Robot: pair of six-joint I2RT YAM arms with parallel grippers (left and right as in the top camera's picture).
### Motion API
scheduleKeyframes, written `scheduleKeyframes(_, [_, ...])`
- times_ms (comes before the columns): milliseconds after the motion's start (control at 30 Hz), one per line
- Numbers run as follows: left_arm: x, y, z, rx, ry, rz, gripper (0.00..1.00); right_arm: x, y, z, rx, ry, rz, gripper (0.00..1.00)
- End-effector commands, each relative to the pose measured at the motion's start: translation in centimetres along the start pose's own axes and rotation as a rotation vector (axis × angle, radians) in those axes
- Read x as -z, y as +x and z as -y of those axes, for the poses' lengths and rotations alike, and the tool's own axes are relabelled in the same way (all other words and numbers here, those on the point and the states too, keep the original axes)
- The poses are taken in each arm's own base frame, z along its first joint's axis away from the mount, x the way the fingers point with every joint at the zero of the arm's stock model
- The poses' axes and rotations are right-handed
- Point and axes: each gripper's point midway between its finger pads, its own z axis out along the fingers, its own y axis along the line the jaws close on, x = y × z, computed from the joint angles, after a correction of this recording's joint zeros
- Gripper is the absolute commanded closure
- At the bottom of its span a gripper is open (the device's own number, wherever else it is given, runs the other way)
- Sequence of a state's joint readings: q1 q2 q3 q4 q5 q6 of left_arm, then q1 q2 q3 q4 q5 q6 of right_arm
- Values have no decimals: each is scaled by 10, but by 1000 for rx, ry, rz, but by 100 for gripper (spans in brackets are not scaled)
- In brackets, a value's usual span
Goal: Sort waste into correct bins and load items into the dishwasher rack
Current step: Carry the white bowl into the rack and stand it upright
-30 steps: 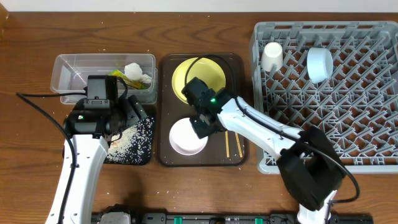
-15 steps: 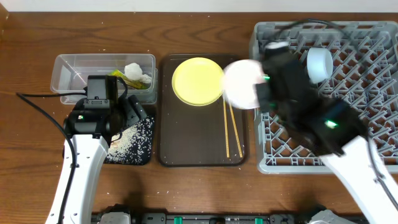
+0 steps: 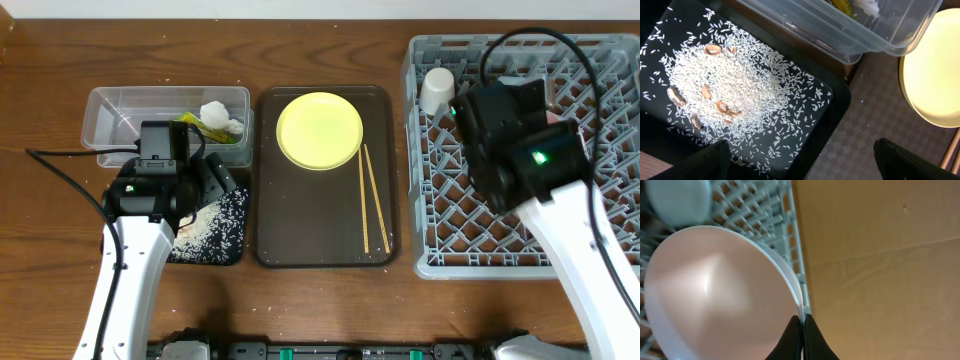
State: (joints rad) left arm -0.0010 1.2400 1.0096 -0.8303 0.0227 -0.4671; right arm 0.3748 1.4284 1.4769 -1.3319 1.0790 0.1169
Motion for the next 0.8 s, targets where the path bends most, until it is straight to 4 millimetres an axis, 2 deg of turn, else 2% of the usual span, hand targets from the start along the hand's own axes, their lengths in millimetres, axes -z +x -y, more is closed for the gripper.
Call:
scheduleKeyframes(0, [2,-4,-1,4,-7,9,6,-21,-1,1,84,132,-63,99])
scheduleKeyframes(233, [2,-4,-1,4,-7,9,6,-48,-10,-33,239,202,-132,99])
scheduleKeyframes(400, [2,-4,-1,4,-7,9,6,-59,-19,-42,326,303,-139,99])
scheduleKeyframes(767, [2,-4,-1,4,-7,9,6,-75,-14,-70,360,246,-183,99])
